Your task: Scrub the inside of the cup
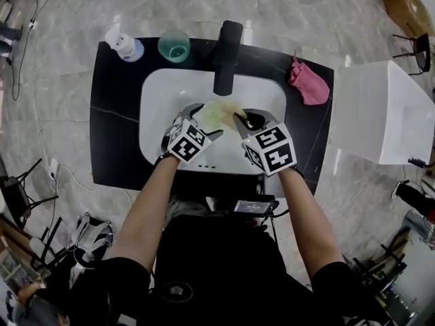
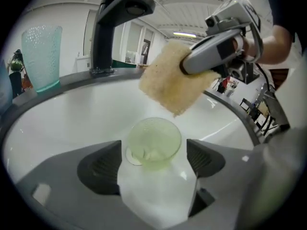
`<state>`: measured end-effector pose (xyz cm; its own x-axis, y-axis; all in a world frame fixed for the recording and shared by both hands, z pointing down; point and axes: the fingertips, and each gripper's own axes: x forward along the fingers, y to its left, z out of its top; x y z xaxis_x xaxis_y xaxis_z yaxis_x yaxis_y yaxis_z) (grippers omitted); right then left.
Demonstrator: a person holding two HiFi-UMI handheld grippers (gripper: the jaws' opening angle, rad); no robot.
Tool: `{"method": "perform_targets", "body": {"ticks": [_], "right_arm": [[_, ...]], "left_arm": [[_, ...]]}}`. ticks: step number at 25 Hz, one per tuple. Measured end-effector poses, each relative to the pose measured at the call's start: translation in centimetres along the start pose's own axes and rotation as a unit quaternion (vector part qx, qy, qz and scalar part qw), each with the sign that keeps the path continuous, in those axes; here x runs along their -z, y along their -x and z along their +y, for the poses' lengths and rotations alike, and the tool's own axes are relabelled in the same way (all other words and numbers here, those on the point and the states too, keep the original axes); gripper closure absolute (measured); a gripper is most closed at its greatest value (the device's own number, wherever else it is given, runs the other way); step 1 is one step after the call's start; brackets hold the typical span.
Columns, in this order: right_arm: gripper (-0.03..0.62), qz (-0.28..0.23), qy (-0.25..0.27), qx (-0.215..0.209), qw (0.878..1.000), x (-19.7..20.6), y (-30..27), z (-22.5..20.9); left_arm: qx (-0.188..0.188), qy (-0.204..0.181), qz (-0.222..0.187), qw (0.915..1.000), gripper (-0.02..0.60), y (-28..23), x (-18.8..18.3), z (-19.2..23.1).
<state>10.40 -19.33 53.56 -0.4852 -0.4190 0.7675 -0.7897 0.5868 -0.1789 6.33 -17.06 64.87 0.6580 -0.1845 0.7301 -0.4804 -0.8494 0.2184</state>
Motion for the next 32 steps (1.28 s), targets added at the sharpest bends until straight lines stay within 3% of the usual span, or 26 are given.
{"method": "perform_targets", "body": {"ticks": [15, 19, 32], "right_arm": [[0.551, 0.05, -0.003, -0.022, 0.999, 2.5, -3.7, 0.8], [0.551, 0.056, -0.003, -0.025, 0.998, 2.9, -4.0, 0.8], [0.551, 0.096, 0.068, -0.052, 0.992, 3.9, -4.5, 2.4]], "left_arm": [[0.012, 0.018, -0.012, 0.9997, 0.181, -3.6, 1.3, -0.2], [0.01, 0.016, -0.018, 0.9997, 0.21, -3.8, 1.1, -0.1], [0.005, -0.05, 0.019, 0.9986, 0.213, -2.8, 1.5, -1.5]]}}
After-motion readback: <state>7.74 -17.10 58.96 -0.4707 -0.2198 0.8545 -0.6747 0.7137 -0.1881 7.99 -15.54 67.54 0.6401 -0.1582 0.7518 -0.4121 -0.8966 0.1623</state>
